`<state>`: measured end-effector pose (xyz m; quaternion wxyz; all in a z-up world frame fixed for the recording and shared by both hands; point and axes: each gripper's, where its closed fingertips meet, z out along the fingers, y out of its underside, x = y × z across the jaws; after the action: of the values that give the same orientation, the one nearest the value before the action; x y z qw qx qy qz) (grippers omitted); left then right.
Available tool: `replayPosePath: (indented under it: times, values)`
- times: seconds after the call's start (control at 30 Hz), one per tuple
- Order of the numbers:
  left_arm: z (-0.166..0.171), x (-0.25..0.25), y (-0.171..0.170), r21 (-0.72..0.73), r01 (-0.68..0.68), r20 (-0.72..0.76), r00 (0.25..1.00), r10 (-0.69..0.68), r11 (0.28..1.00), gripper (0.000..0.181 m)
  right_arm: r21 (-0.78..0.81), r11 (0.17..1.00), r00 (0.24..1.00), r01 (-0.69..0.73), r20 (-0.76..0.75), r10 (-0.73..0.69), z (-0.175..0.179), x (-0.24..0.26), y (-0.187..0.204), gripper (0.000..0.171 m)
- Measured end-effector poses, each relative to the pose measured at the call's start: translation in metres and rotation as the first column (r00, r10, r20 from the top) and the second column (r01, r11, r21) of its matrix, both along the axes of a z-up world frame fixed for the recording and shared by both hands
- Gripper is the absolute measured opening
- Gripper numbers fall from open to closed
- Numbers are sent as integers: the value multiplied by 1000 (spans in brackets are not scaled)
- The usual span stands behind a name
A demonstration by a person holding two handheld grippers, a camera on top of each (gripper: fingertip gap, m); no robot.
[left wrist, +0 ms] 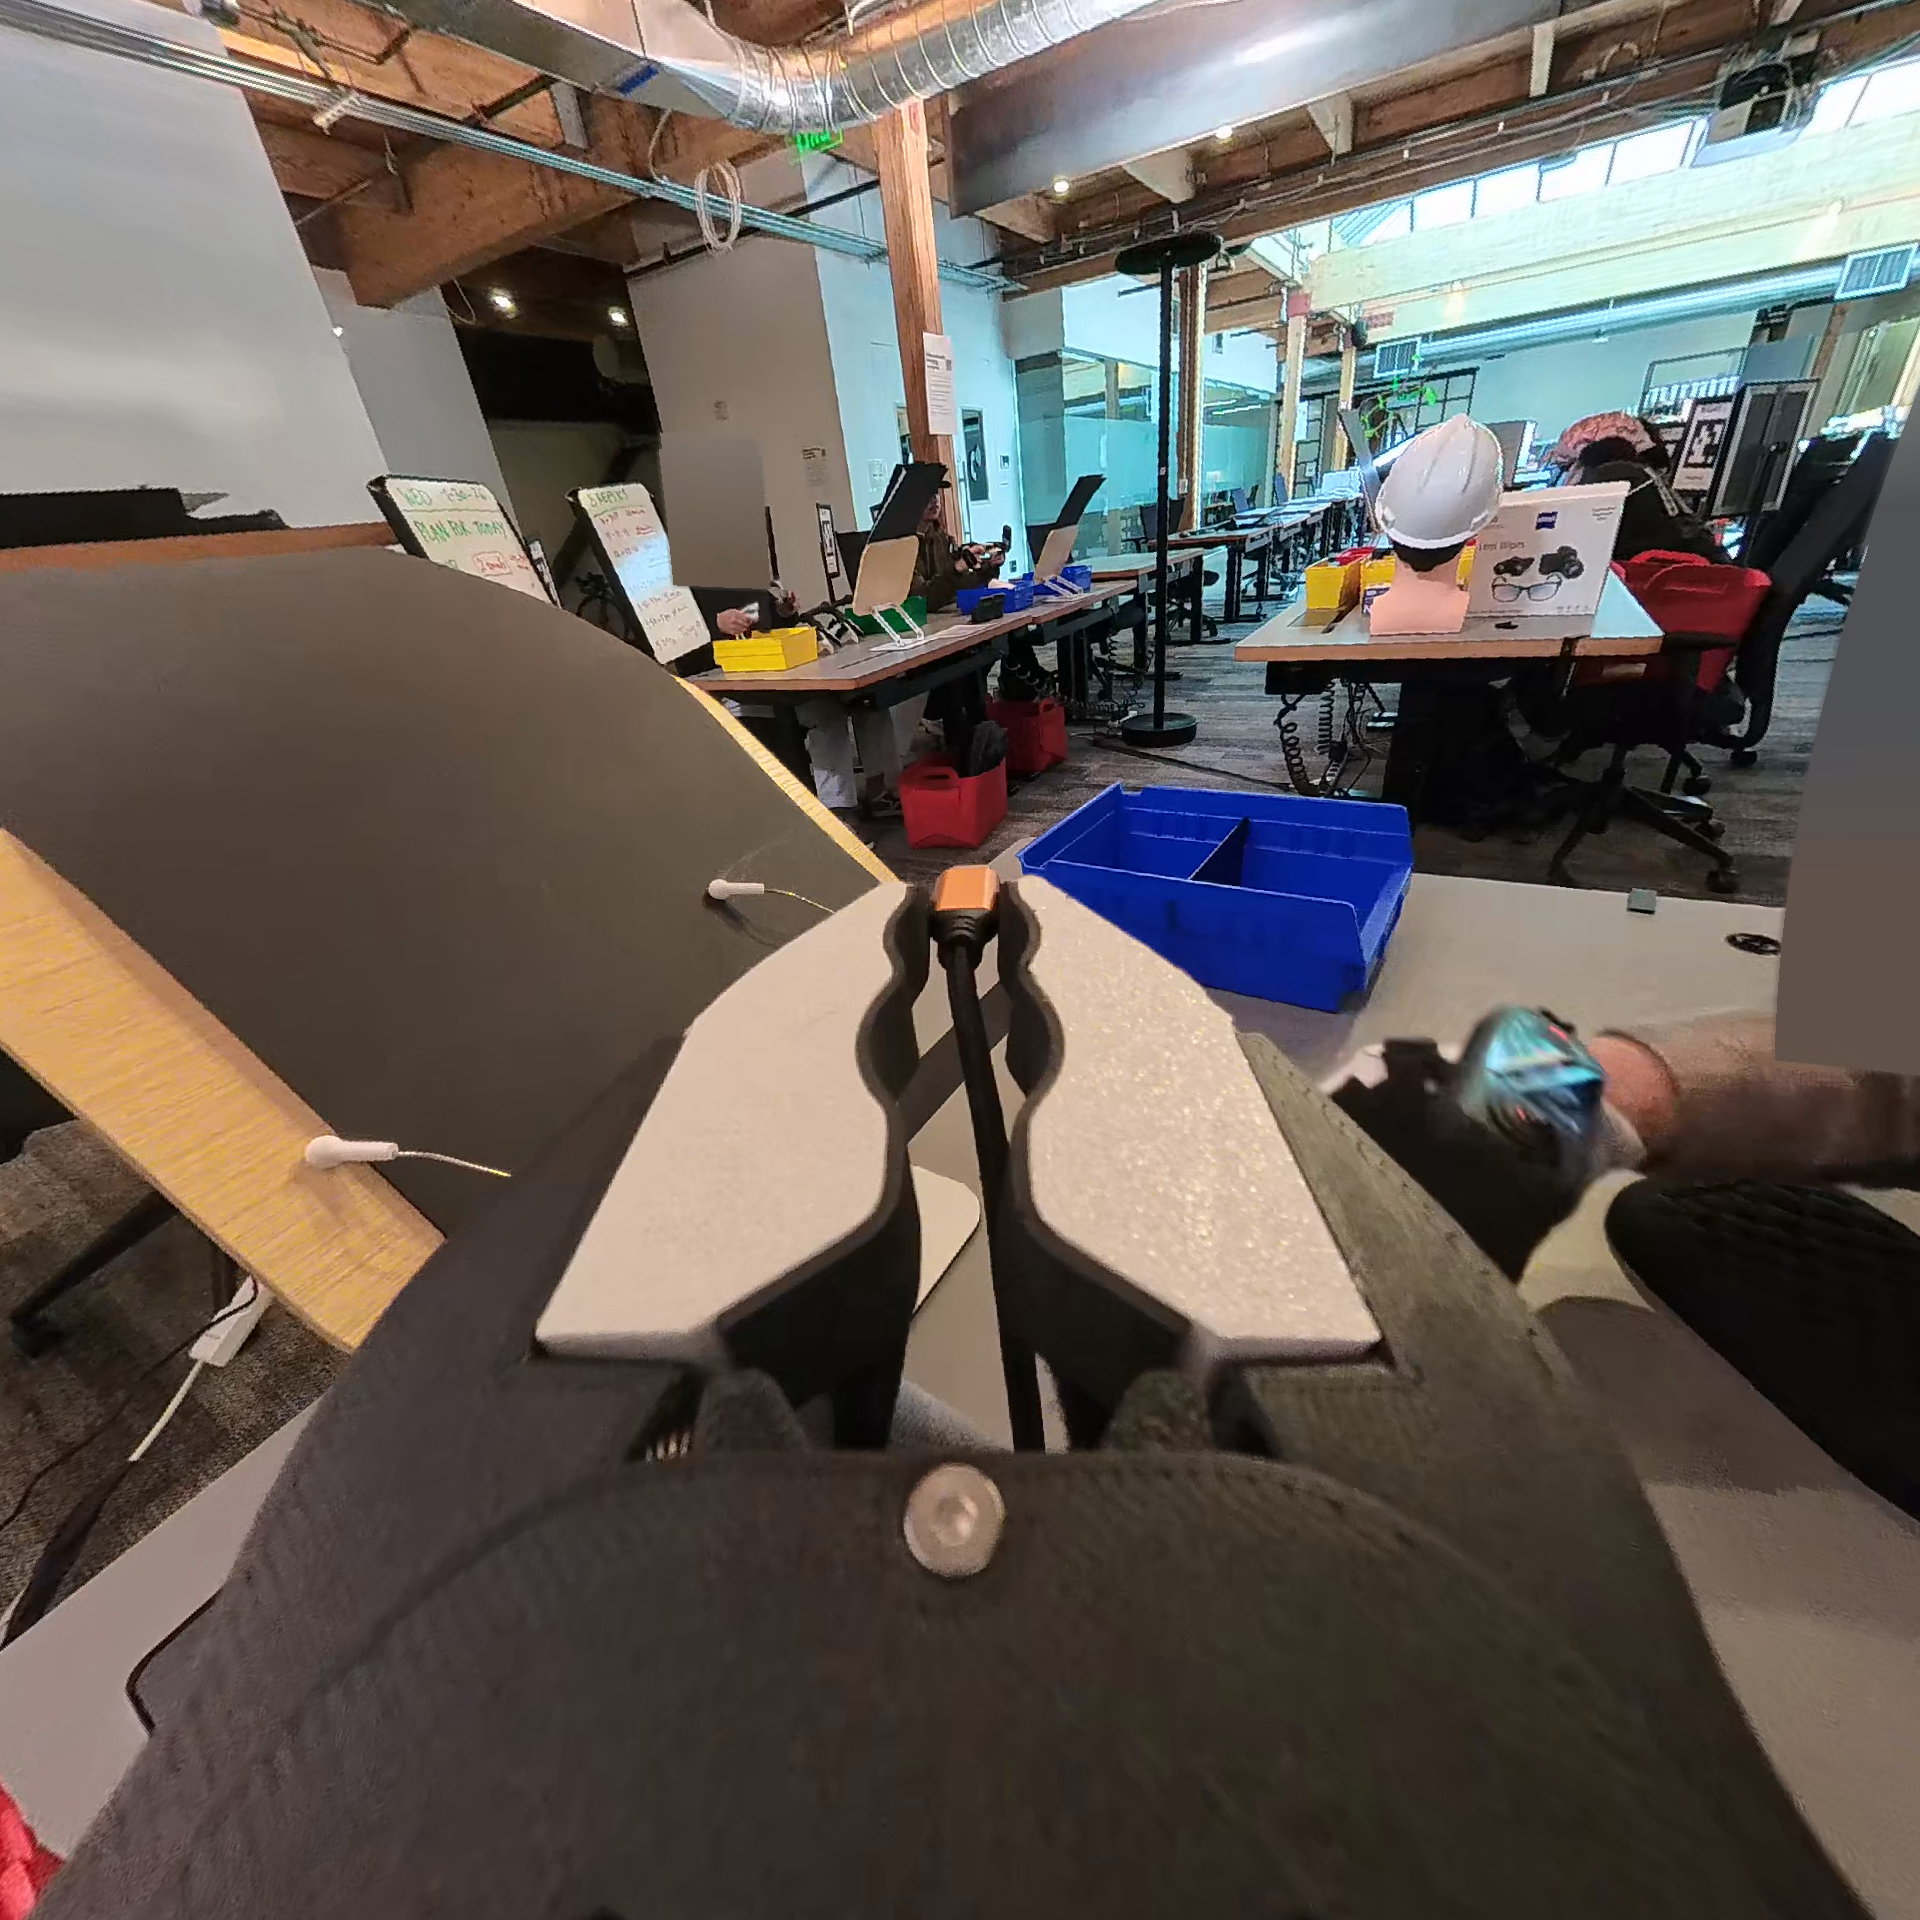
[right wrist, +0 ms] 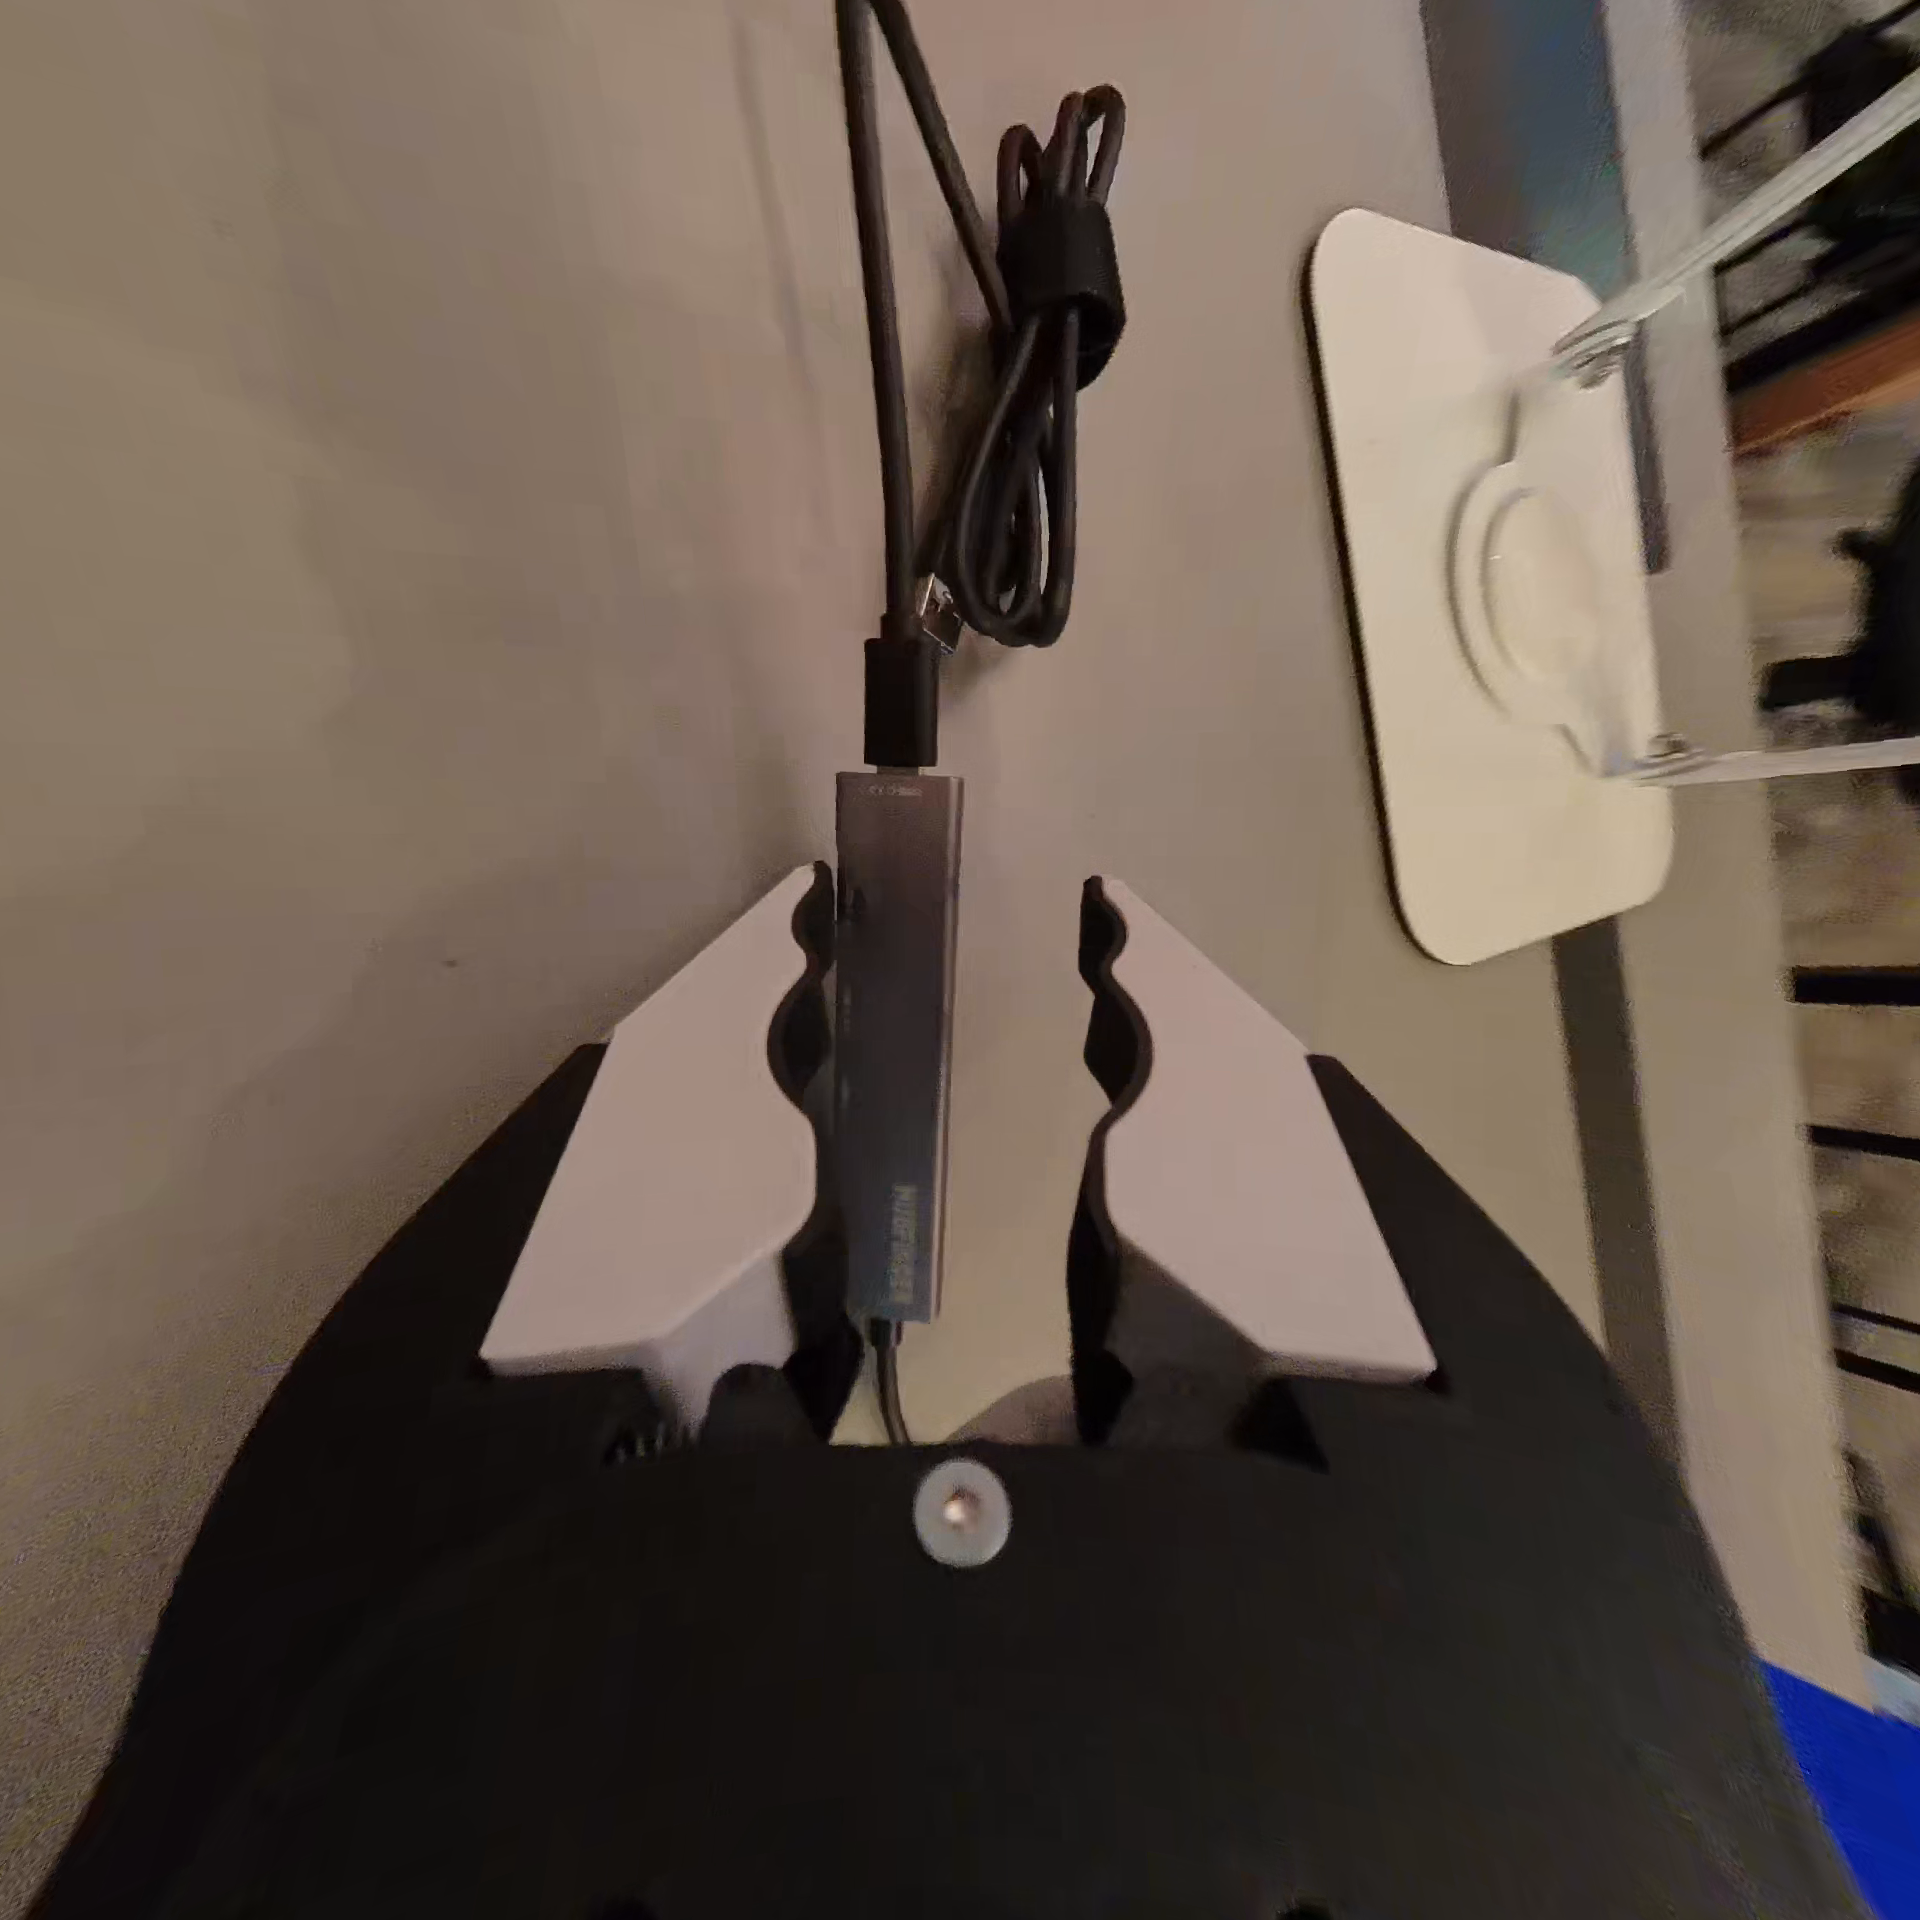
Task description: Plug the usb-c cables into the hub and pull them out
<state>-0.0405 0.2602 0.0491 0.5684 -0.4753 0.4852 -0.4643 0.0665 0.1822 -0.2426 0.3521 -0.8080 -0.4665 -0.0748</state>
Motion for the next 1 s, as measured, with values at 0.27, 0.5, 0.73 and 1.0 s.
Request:
replayPosePath:
  times: [0.27,0.5,0.73,1.0]
  values:
    - [3,1,-7,22,3,-3,1000,-3,1000,13,163,985,983,59,160,-85,-11,-1,20,25]
    - [1,1,-3,12,3,-4,1000,-3,1000,13,84,988,990,129,40,-133,-2,10,18,56]
    - [1,1,-2,5,5,4,1000,-5,1000,13,198,969,974,149,138,-178,-4,39,-8,47]
    - [0,5,-7,20,10,-9,1000,-10,1000,13,323,943,947,79,272,-172,-9,51,5,21]
